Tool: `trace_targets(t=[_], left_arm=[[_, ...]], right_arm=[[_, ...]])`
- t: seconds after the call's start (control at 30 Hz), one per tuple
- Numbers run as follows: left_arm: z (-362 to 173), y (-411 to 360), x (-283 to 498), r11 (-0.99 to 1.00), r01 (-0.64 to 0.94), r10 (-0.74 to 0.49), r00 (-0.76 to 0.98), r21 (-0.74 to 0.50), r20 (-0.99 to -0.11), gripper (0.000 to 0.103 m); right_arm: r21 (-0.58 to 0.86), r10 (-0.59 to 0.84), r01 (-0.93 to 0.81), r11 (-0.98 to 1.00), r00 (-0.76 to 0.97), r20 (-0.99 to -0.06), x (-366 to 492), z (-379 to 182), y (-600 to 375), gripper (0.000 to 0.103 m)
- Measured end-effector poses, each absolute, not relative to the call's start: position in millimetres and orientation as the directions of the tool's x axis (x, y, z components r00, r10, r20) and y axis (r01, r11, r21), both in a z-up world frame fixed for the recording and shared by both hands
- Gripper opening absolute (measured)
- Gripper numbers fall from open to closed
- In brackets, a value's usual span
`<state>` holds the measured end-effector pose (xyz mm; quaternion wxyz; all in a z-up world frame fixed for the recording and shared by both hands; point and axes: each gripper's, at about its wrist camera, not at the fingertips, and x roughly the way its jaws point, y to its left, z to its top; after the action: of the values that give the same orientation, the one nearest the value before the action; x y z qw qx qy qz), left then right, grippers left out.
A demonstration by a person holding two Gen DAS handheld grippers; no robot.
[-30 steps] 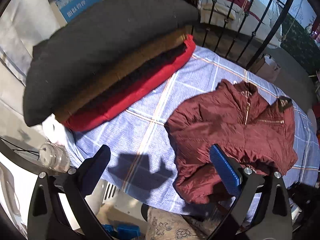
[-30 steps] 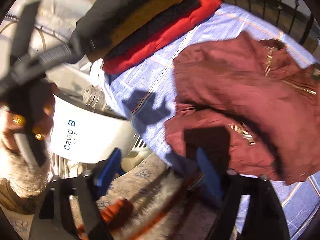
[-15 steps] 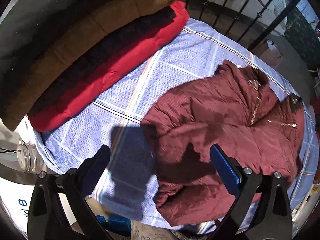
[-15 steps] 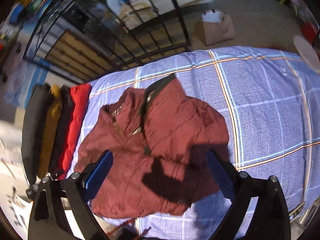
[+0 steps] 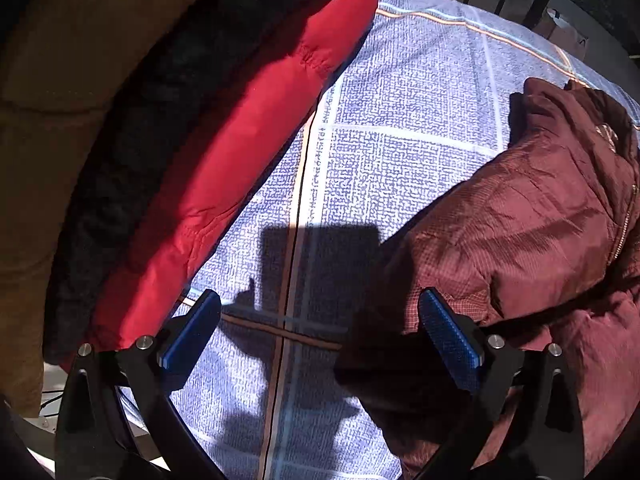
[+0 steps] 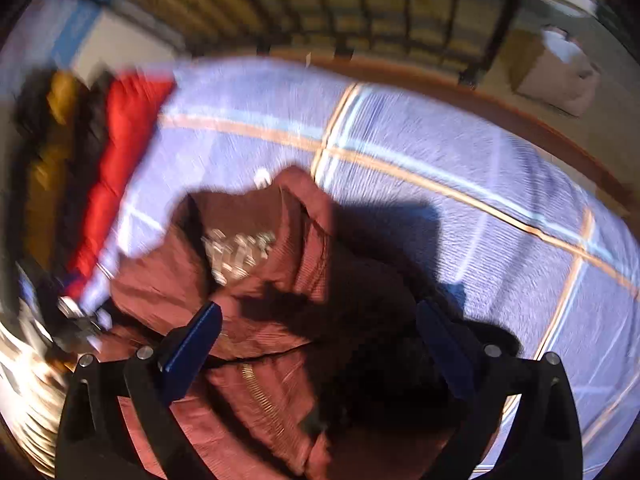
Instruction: Fold large clothes
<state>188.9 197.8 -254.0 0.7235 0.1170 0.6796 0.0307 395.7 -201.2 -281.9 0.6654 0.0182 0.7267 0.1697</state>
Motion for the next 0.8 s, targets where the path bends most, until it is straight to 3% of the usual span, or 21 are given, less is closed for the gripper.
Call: trace_targets(t=[0.1, 0.17, 0.2, 0.23, 0.27, 0.3, 0.33, 0.4, 0.43, 0.57, 0.7, 0.8], left_arm=[[-268.4, 189.1, 198.3, 0.970, 0.171, 0.168, 0.035, 0.172, -0.985, 0.098], [-282.5, 177.0, 197.7, 0.955, 0.237, 0.182, 0.005, 0.178, -0.983, 0.098], [-288.8, 171.9, 196.5, 0.949, 0.262, 0.183, -0.005, 0.175, -0.983, 0.098], [-293.2, 168.1, 195.4, 0.949, 0.265, 0.179, -0.015, 0.168, -0.984, 0.096], [-294.1, 165.7, 194.4, 0.957, 0.250, 0.161, -0.022, 0.150, -0.987, 0.093], [-293.5, 163.4, 192.8, 0.965, 0.232, 0.134, -0.027, 0.124, -0.991, 0.081], [-292.4, 159.7, 190.8, 0.970, 0.216, 0.116, -0.025, 0.108, -0.993, 0.069], [-288.9, 150.8, 181.1, 0.968, 0.208, 0.140, 0.005, 0.138, -0.990, 0.056], [-287.7, 144.2, 174.4, 0.967, 0.228, 0.116, -0.006, 0.112, -0.993, 0.034], [-257.9, 112.5, 150.9, 0.921, 0.352, 0.147, 0.085, 0.168, -0.985, 0.018], [-179.1, 101.6, 154.3, 0.947, 0.309, 0.018, 0.226, 0.089, -0.974, 0.008], [-94.8, 85.1, 156.7, 0.952, 0.303, -0.089, 0.390, 0.037, -0.917, 0.006]], right_arm=[[0.098, 0.042, -0.381, 0.920, -0.152, -0.988, 400.5, -323.1, -164.3, 0.097], [0.065, -0.024, -0.408, 0.911, -0.210, -0.977, 391.3, -348.1, -155.4, 0.097], [0.050, -0.062, -0.415, 0.908, -0.252, -0.966, 384.6, -361.8, -152.2, 0.091], [0.062, -0.052, -0.407, 0.911, -0.263, -0.964, 380.5, -365.8, -151.2, 0.069], [0.106, 0.004, -0.366, 0.925, -0.270, -0.963, 376.1, -363.9, -152.2, 0.056], [0.113, 0.023, -0.355, 0.928, -0.247, -0.969, 372.9, -358.2, -152.4, 0.030], [0.103, 0.041, -0.354, 0.929, -0.178, -0.983, 365.8, -344.4, -153.4, 0.017], [0.141, 0.135, -0.302, 0.943, -0.041, -0.990, 344.7, -312.1, -167.0, 0.012], [0.178, 0.187, -0.257, 0.950, 0.012, -0.982, 333.8, -297.5, -177.2, 0.011], [0.353, 0.365, -0.095, 0.931, 0.173, -0.915, 282.7, -231.3, -217.3, 0.010], [0.437, 0.411, -0.005, 0.899, 0.350, -0.842, 233.1, -145.8, -255.1, 0.010], [0.462, 0.401, 0.002, 0.887, 0.492, -0.772, 203.4, -79.3, -288.0, 0.010]])
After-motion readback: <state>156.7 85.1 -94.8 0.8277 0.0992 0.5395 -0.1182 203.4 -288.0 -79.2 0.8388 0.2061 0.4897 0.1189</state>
